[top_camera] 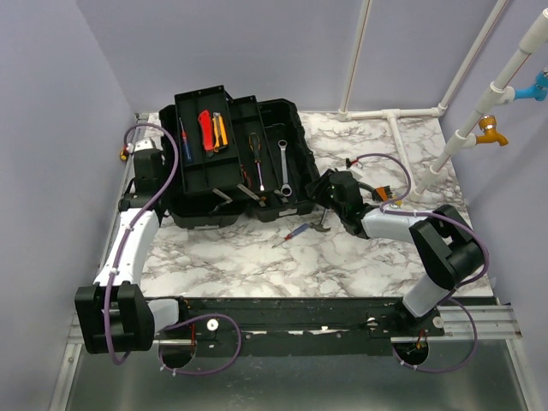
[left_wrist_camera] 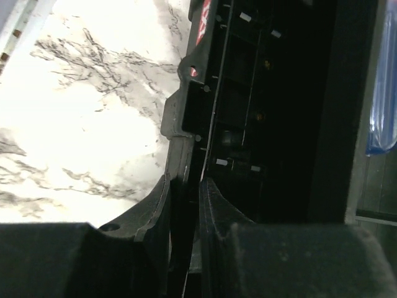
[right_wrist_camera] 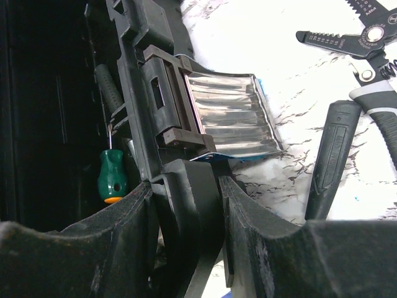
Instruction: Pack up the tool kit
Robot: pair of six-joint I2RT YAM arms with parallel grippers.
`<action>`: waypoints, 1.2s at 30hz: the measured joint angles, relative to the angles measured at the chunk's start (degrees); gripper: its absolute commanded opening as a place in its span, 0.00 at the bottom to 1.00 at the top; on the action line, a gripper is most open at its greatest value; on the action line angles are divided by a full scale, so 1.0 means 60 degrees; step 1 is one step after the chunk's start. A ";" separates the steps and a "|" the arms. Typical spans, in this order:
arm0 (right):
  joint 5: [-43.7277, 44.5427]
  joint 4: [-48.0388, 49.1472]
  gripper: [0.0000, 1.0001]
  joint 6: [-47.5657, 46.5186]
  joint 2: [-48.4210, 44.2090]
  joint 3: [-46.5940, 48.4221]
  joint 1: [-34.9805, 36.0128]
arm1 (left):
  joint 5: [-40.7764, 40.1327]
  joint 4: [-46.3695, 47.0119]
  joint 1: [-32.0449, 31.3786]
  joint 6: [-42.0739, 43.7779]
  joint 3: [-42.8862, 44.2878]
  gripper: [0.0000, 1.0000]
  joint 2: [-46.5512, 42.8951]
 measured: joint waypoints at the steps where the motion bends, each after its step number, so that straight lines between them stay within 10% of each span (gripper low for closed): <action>1: 0.0018 -0.0004 0.01 -0.0004 0.0000 0.0004 0.0000 | 0.0280 0.0189 0.0157 -0.0189 -0.0113 0.00 -0.0018; 18: 0.0113 0.0040 0.01 -0.0084 0.0004 0.0051 0.0011 | 0.4481 0.4076 0.2670 -0.2481 -0.2889 0.00 0.0346; 36: 0.0102 -0.0004 0.01 -0.0186 -0.0004 0.0051 0.0000 | 0.4033 0.2382 0.1432 -0.2350 -0.0022 0.00 -0.1308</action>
